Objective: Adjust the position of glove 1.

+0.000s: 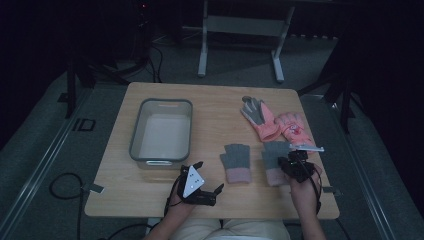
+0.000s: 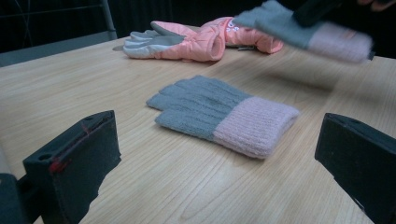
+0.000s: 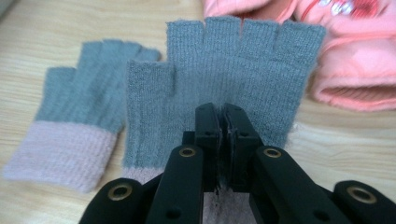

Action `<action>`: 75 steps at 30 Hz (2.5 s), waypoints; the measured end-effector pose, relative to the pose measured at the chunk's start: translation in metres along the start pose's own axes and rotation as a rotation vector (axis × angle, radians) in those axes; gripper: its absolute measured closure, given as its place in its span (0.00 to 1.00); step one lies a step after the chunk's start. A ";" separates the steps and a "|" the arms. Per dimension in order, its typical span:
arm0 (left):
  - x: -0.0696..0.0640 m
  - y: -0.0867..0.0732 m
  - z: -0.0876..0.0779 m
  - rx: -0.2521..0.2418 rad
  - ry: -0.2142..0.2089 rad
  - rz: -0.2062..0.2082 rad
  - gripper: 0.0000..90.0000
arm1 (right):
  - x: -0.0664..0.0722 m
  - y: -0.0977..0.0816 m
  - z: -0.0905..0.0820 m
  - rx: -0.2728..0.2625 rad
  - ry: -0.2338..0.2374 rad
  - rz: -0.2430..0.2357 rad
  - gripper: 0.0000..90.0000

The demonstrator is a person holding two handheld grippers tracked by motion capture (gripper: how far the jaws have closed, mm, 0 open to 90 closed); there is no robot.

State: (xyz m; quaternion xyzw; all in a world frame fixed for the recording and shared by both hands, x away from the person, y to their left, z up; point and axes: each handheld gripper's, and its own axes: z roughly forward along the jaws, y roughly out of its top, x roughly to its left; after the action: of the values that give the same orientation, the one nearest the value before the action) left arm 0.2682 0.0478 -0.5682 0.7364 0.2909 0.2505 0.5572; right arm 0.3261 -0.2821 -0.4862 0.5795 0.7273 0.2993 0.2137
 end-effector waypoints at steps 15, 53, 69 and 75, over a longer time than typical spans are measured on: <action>0.000 0.000 0.000 0.001 -0.002 -0.001 0.00 | -0.004 -0.015 0.041 0.065 -0.008 0.056 0.95; 0.001 0.000 0.000 0.003 -0.010 -0.006 0.00 | -0.041 -0.002 0.016 0.060 0.196 -0.331 0.70; 0.000 0.000 0.000 0.004 -0.014 -0.002 0.00 | -0.034 -0.022 0.052 0.095 0.186 -0.286 0.86; 0.000 0.000 0.000 0.005 -0.013 -0.005 0.00 | -0.028 -0.020 0.052 0.113 0.148 -0.268 0.94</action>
State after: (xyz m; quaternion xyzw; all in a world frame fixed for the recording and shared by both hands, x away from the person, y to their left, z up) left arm 0.2685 0.0479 -0.5682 0.7388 0.2896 0.2436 0.5577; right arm 0.3531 -0.3029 -0.5389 0.4649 0.8275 0.2685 0.1645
